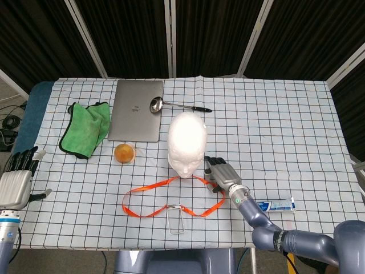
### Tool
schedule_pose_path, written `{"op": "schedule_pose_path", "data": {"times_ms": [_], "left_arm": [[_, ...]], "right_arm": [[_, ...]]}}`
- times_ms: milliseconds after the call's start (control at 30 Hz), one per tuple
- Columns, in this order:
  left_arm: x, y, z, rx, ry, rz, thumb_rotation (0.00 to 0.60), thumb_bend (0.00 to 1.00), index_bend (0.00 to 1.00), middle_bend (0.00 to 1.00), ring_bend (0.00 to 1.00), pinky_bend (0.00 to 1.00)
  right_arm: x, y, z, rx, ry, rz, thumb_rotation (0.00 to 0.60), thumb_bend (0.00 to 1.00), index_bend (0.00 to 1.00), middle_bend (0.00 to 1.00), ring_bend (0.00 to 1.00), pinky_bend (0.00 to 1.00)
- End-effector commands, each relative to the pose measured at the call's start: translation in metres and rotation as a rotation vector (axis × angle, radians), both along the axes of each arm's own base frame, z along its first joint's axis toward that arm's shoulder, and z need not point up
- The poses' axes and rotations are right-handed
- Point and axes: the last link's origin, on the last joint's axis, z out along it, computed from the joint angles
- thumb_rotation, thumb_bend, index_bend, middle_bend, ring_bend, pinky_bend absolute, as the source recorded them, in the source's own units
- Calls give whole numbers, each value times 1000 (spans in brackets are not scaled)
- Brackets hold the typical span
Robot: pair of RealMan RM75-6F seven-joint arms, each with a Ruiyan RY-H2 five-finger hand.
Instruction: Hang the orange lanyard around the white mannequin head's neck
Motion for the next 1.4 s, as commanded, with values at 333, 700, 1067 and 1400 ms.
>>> {"op": "schedule_pose_path", "data": {"times_ms": [333, 700, 1067, 1400], "left_arm": [[-1, 0, -3, -9, -1, 4, 600, 0, 0, 0, 0, 0], [42, 42, -34, -174, -44, -110, 600, 2, 0, 0, 0, 0], [113, 93, -110, -369, -148, -222, 600, 215, 219, 0, 0, 0], [146, 98, -169, -479, -130, -270, 600, 257, 328, 0, 0, 0]], "right_arm": [[-6, -4, 9, -51, -72, -15, 600, 500, 709, 75, 0, 0], [-20, 6, 57, -134, -17, 91, 600, 501, 706, 82, 0, 0], [-27, 14, 71, -154, 18, 100, 600, 503, 705, 83, 0, 0], [-26, 19, 76, -150, 4, 102, 600, 503, 705, 89, 0, 0]]}}
